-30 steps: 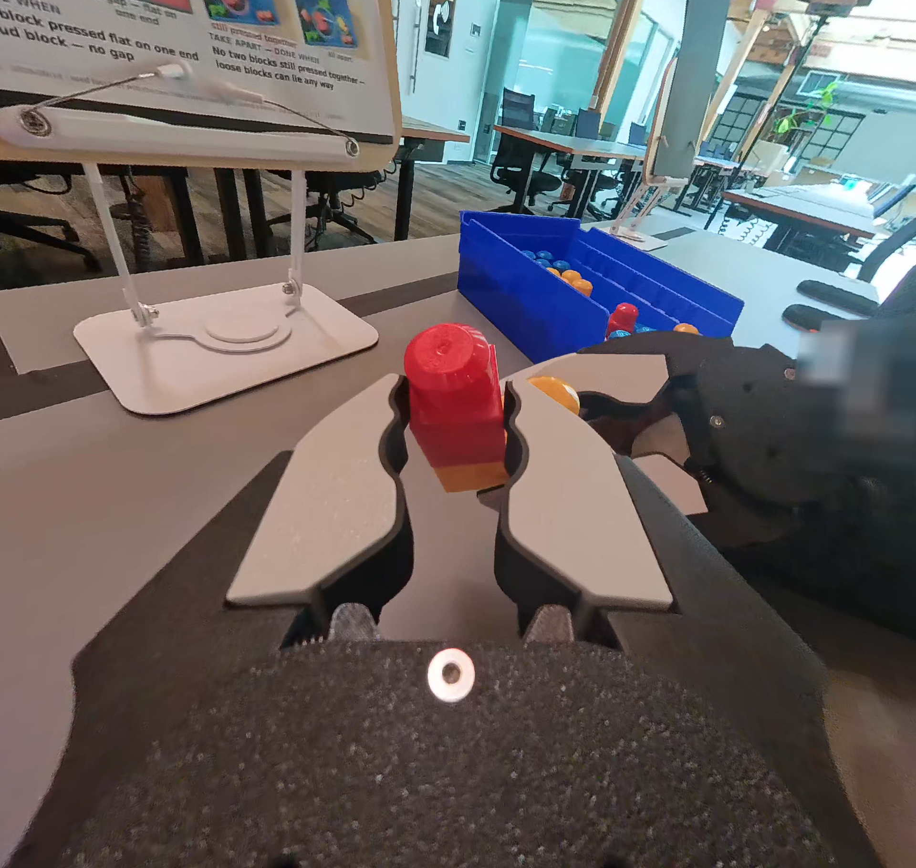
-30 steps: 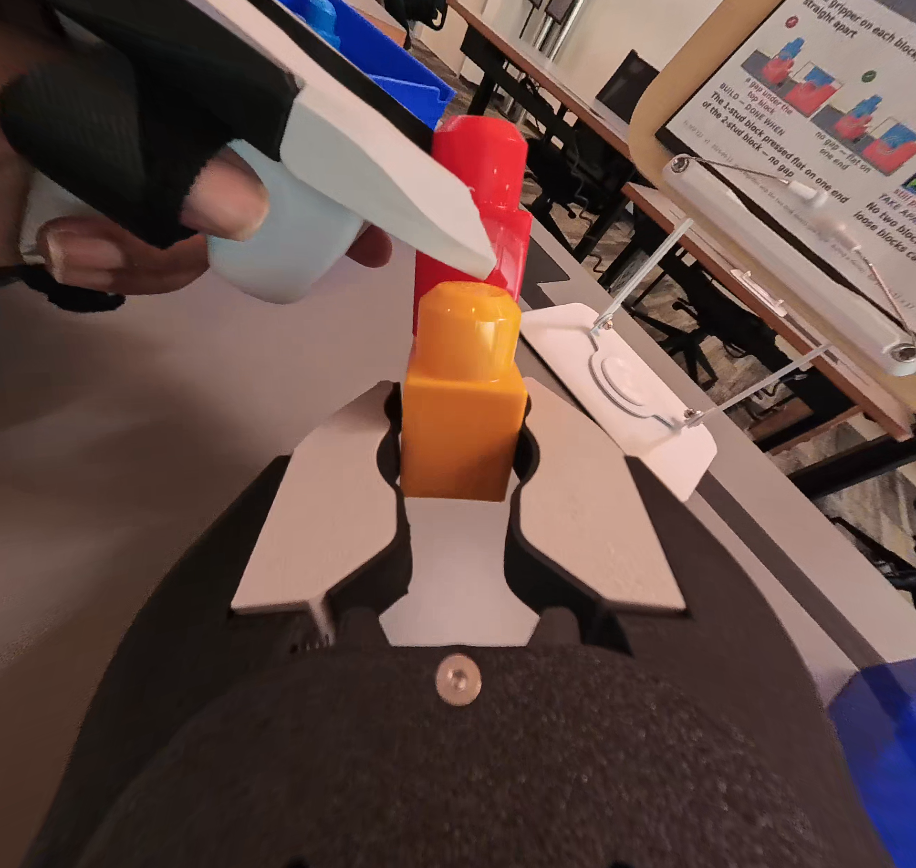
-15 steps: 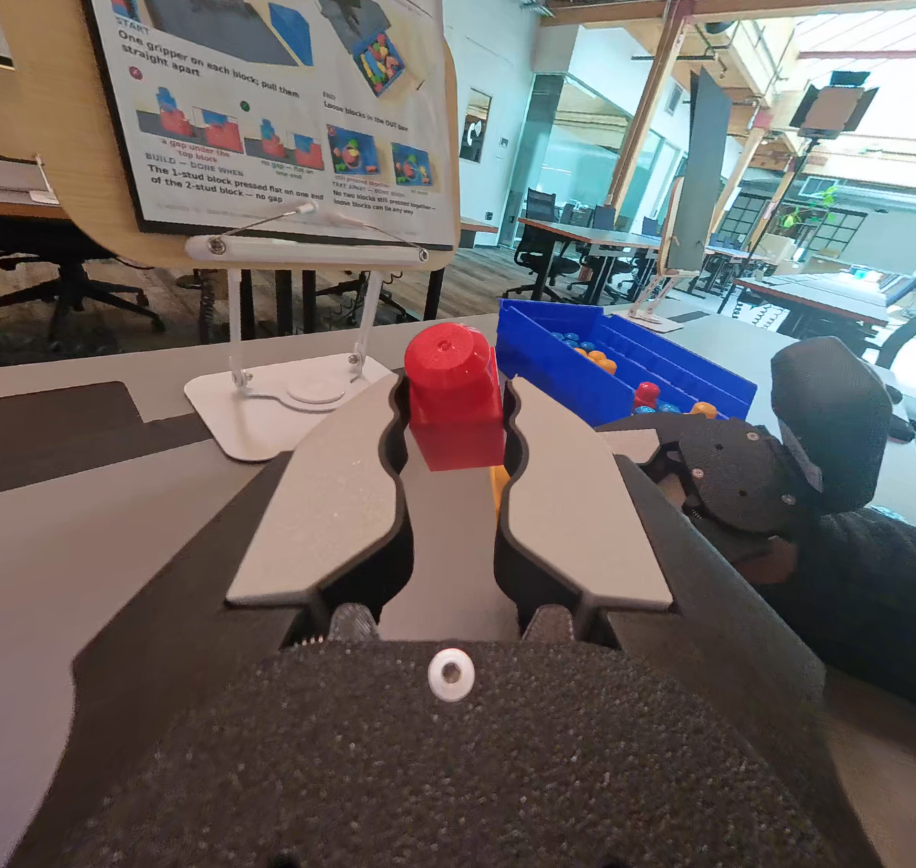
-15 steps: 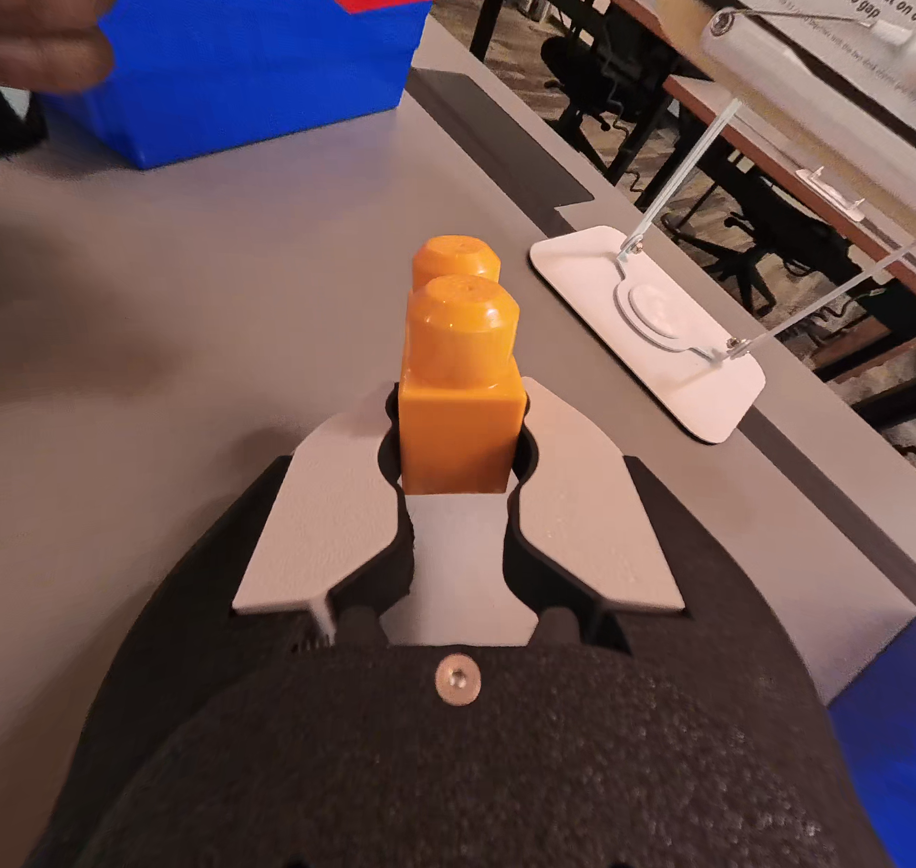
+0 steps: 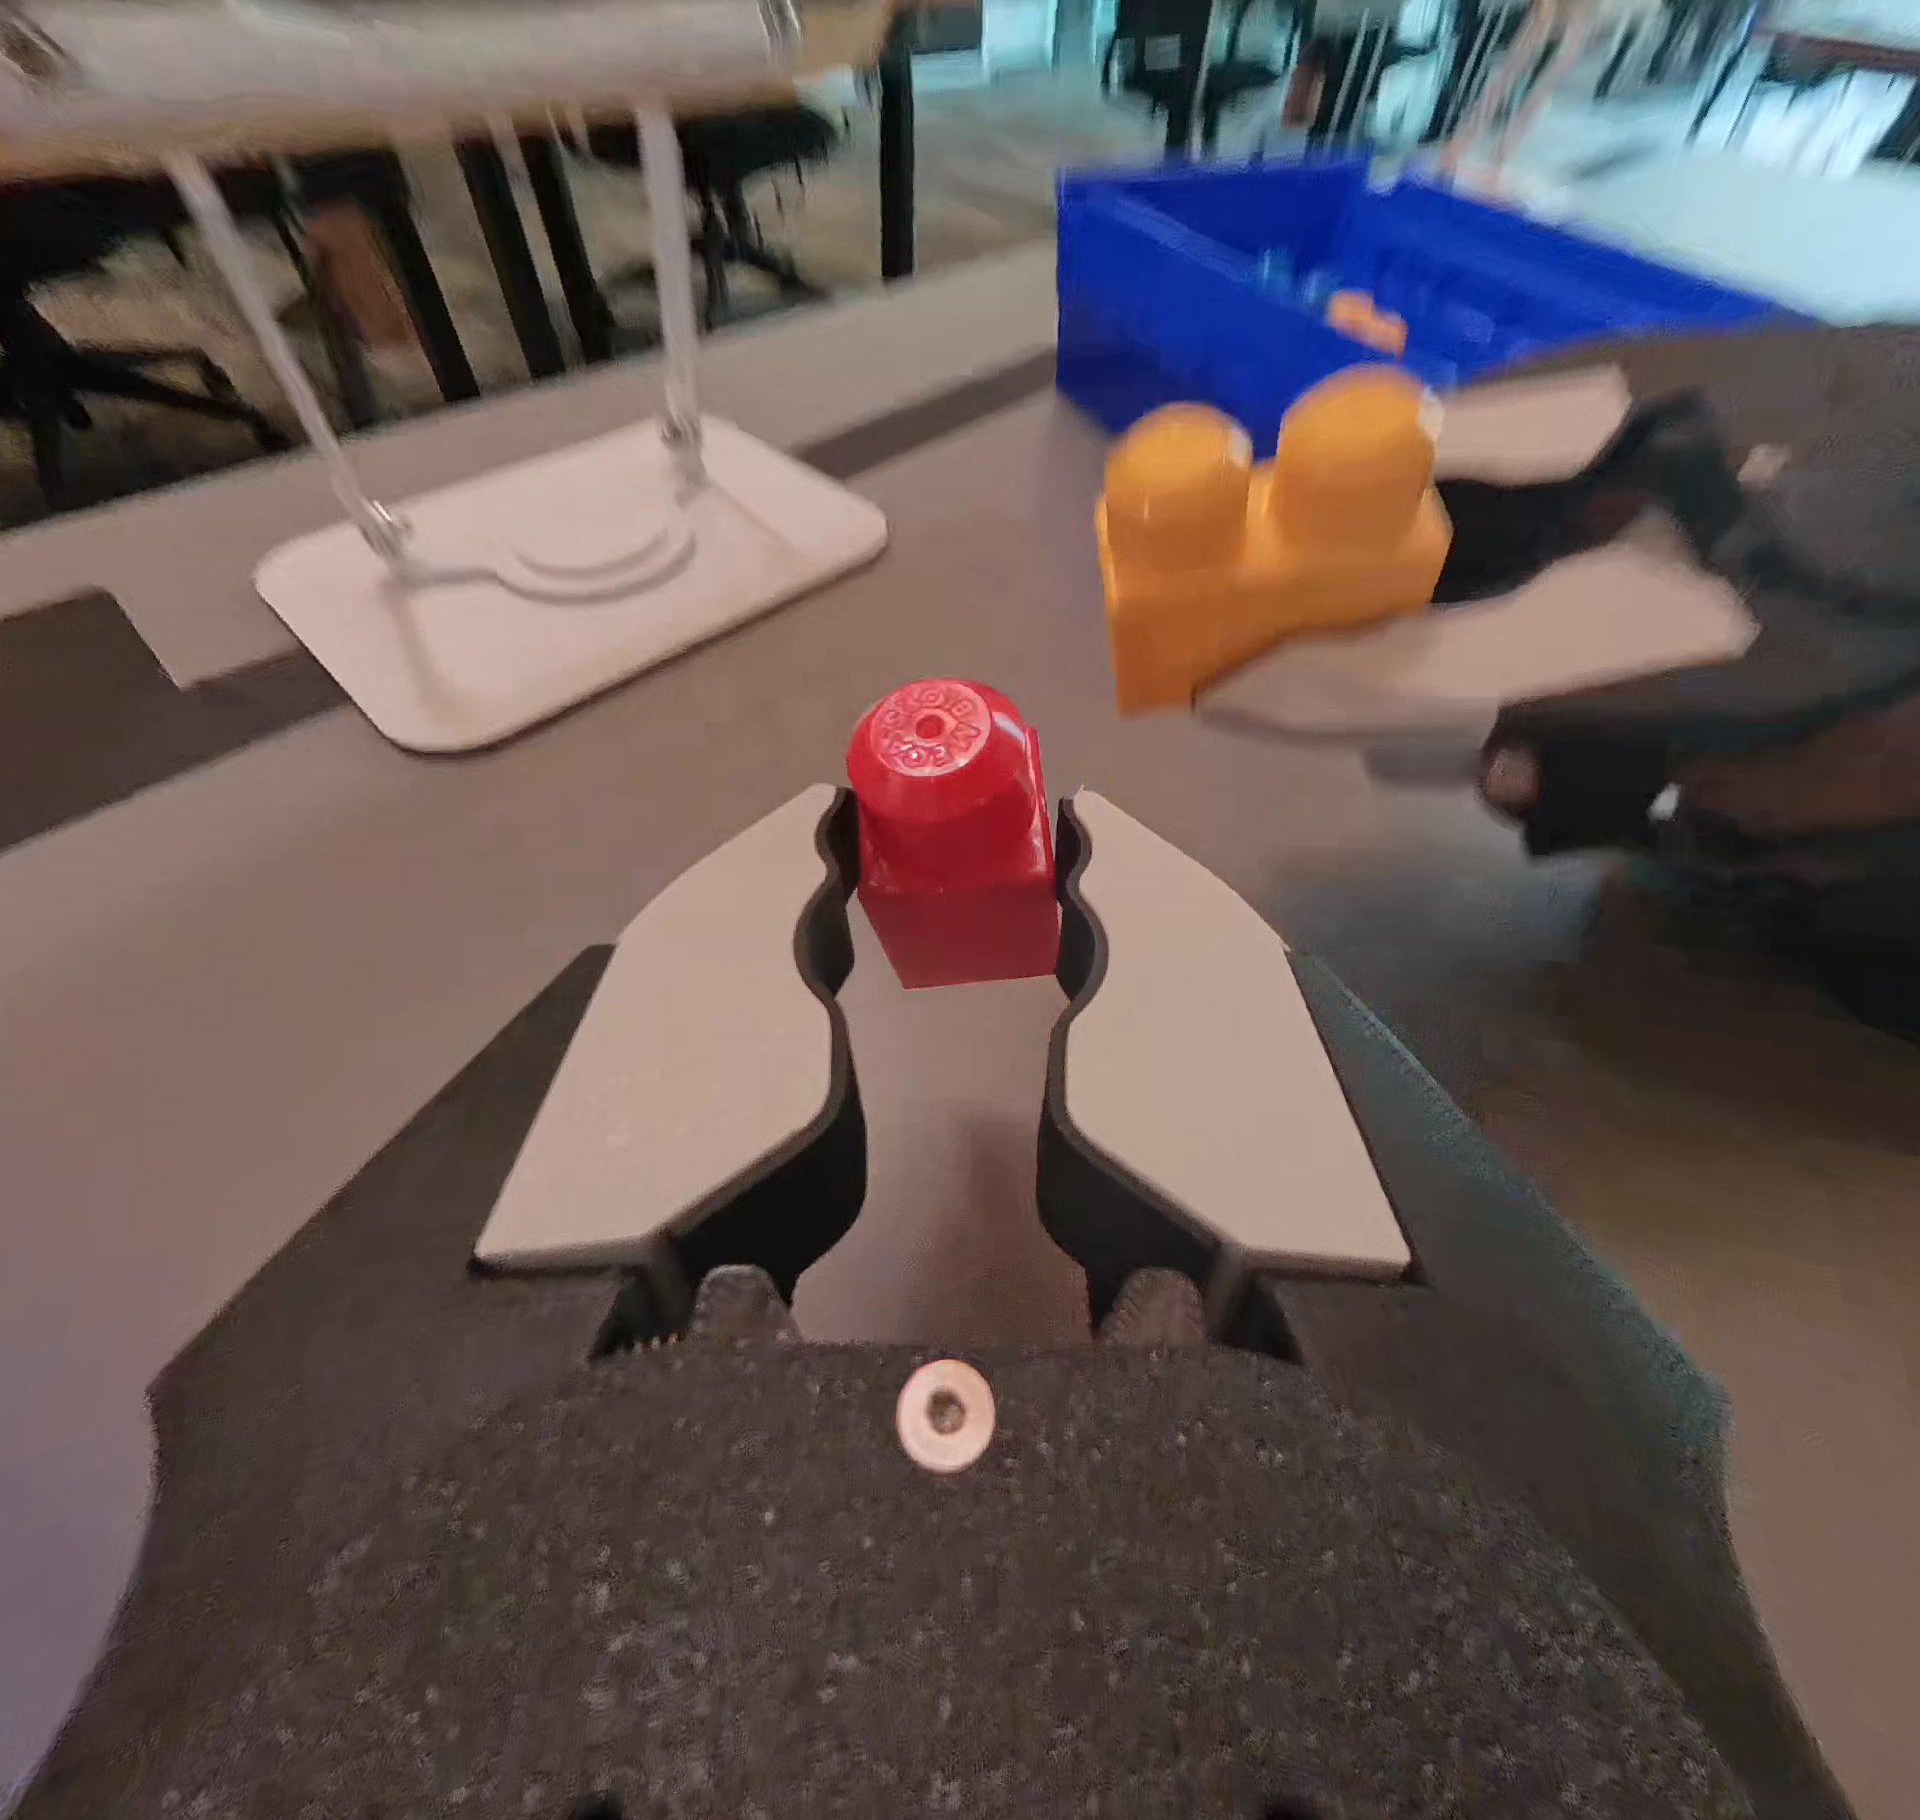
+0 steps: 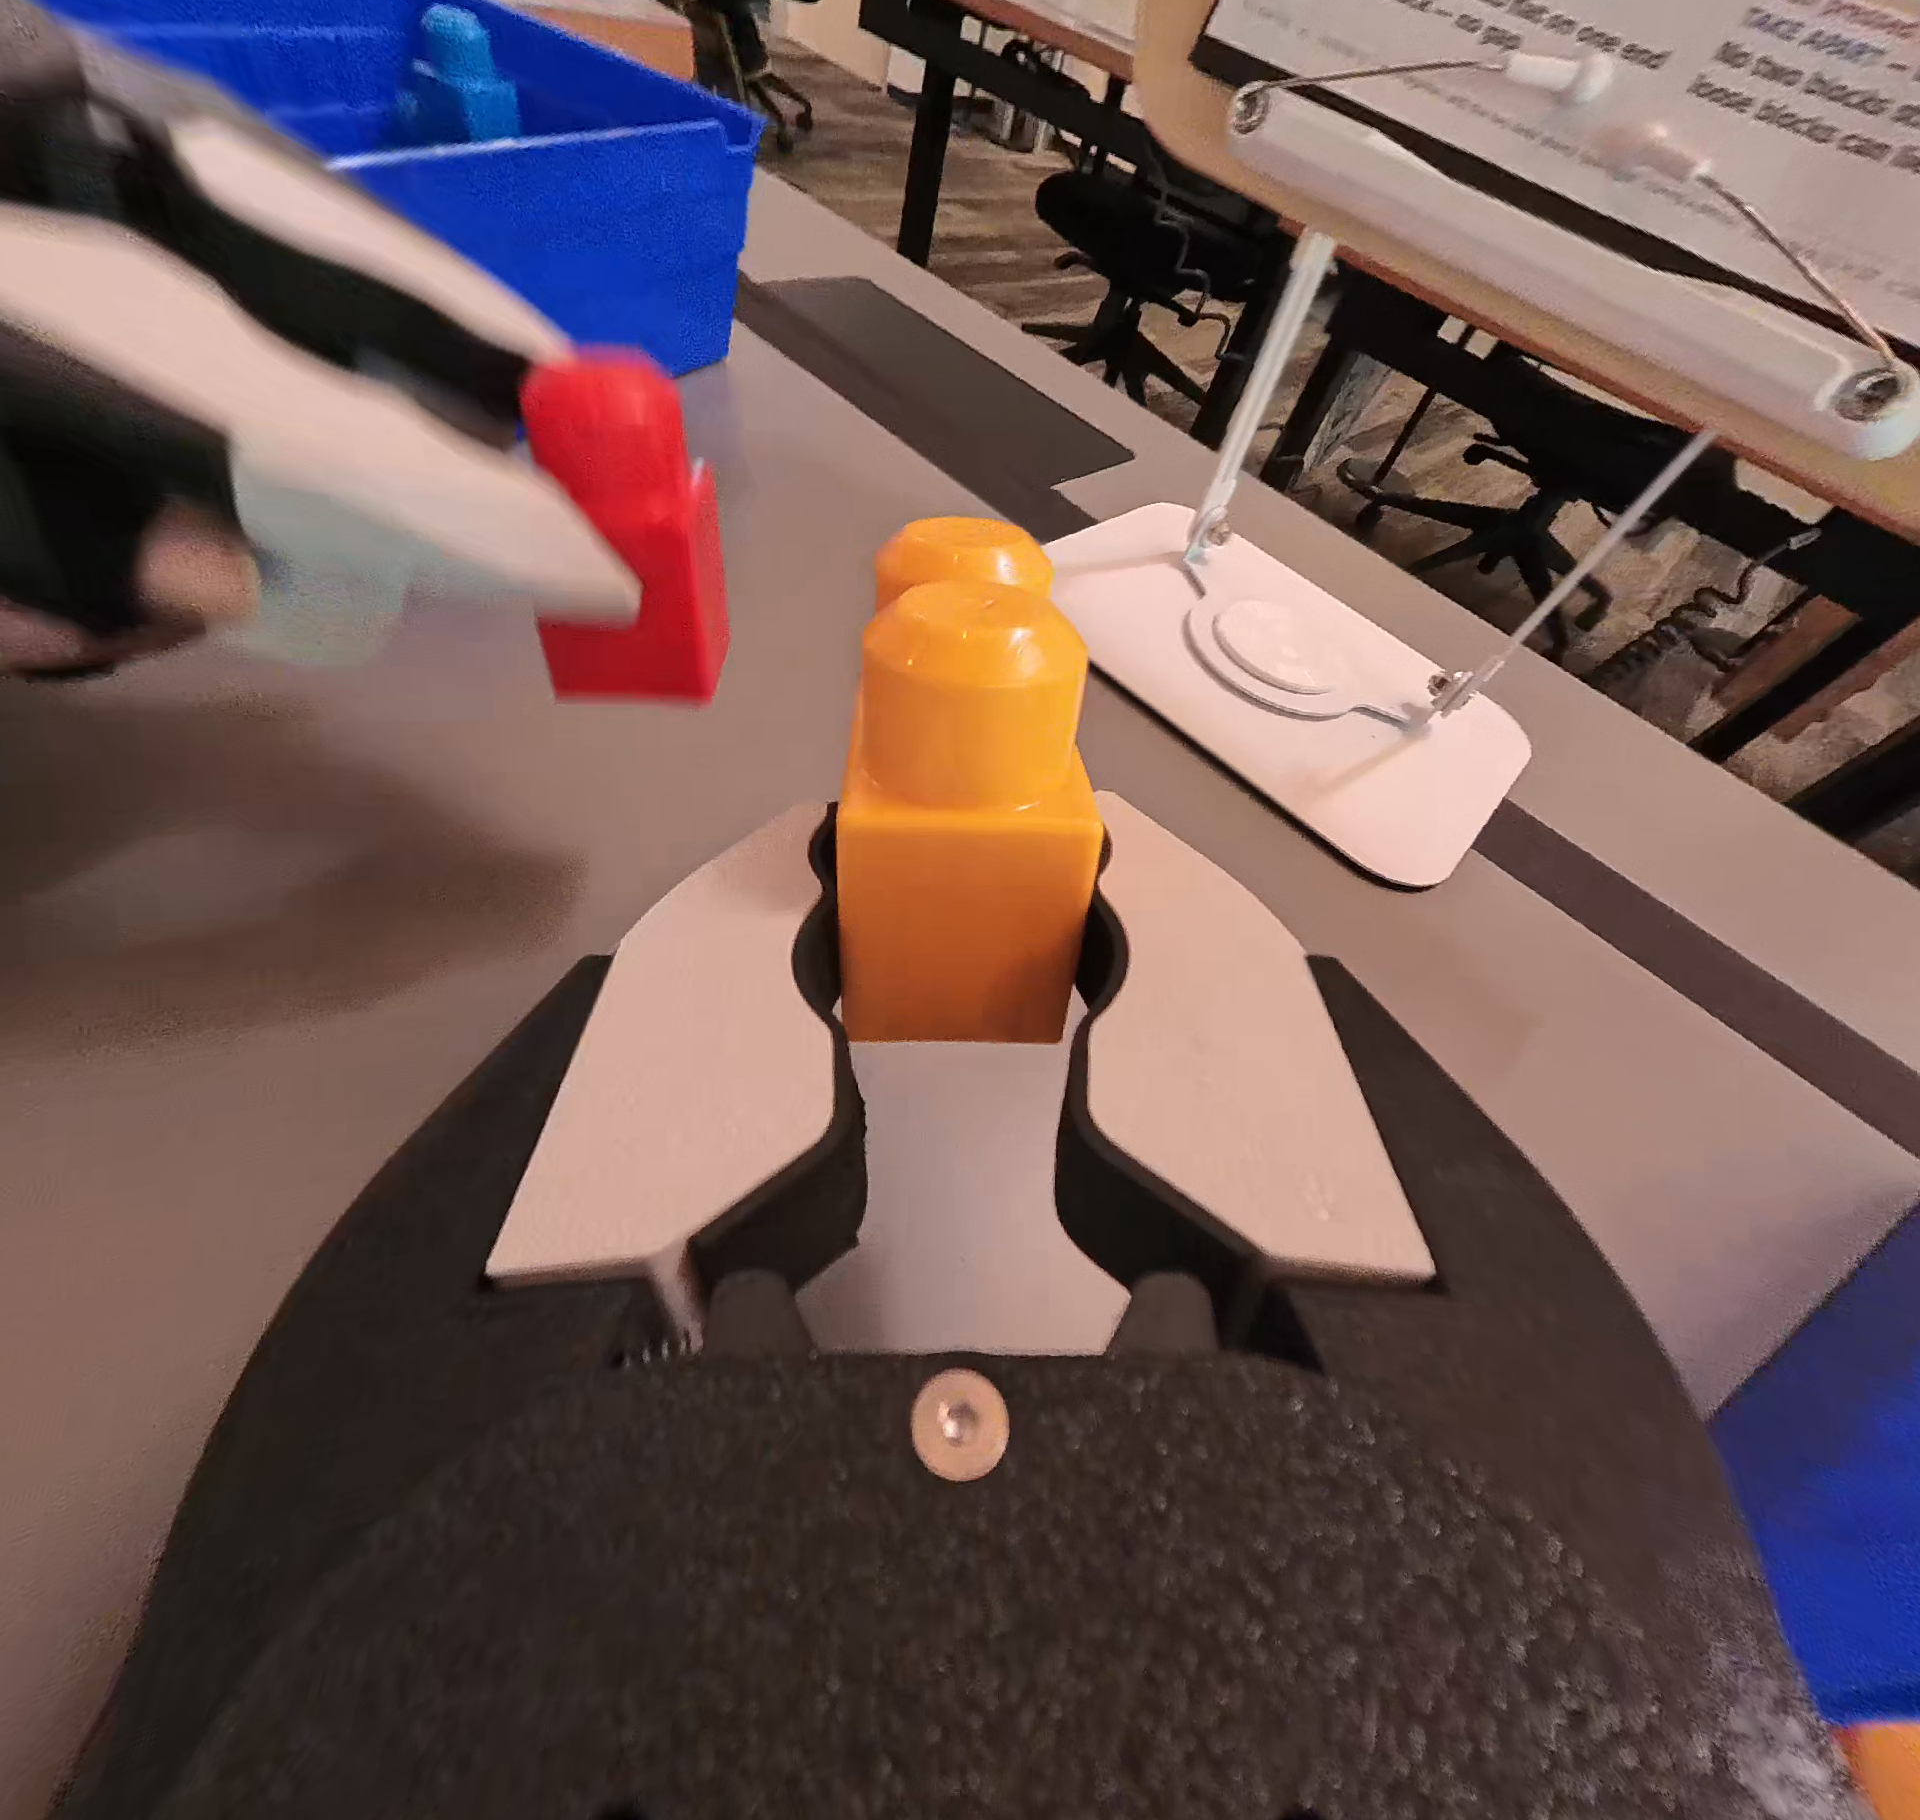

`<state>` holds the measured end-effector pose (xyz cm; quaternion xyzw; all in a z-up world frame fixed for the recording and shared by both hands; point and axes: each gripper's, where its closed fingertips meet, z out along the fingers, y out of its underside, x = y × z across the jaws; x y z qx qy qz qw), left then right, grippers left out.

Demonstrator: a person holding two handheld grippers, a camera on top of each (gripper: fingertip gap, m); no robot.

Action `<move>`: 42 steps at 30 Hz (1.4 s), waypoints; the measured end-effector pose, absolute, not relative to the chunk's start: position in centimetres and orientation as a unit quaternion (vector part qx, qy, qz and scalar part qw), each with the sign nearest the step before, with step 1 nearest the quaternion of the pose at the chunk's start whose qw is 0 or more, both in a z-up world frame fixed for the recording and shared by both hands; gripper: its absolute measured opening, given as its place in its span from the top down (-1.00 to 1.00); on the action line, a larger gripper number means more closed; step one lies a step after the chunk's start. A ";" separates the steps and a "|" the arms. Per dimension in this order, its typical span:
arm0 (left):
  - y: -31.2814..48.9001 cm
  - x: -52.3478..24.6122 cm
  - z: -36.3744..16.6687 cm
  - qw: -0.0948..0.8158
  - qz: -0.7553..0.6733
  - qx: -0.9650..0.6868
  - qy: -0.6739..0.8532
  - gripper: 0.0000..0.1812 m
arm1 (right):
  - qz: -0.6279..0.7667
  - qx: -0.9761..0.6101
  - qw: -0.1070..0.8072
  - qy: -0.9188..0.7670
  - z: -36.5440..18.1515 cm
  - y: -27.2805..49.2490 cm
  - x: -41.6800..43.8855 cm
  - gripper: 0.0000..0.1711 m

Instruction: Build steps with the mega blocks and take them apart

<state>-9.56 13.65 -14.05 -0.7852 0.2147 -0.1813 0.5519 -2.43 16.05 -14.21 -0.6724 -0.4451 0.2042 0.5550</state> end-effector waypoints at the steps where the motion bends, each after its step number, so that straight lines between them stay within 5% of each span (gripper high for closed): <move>1: 13.6 -9.2 -15.3 0.532 -0.173 -0.798 0.225 0.60 | 0.212 -0.674 0.556 -0.437 -14.0 16.2 -2.2 0.51; 14: 13.3 -8.0 -21.7 0.433 -0.146 -0.852 0.254 0.60 | 0.303 -0.677 0.541 -0.395 -13.2 16.2 -1.9 0.51; 19: 13.8 -8.1 -17.3 0.518 -0.180 -0.797 0.251 0.28 | 0.337 -0.659 0.544 -0.396 -12.4 15.7 -2.1 0.51; 28: 8.4 -4.1 -10.2 0.544 -0.470 -0.629 0.296 0.47 | 0.596 -0.481 0.465 -0.444 -7.6 7.8 -3.3 0.51; 42: 5.7 -2.9 -9.1 0.527 -0.510 -0.583 0.348 0.62 | 0.615 -0.460 0.419 -0.485 -8.5 5.7 -3.7 0.51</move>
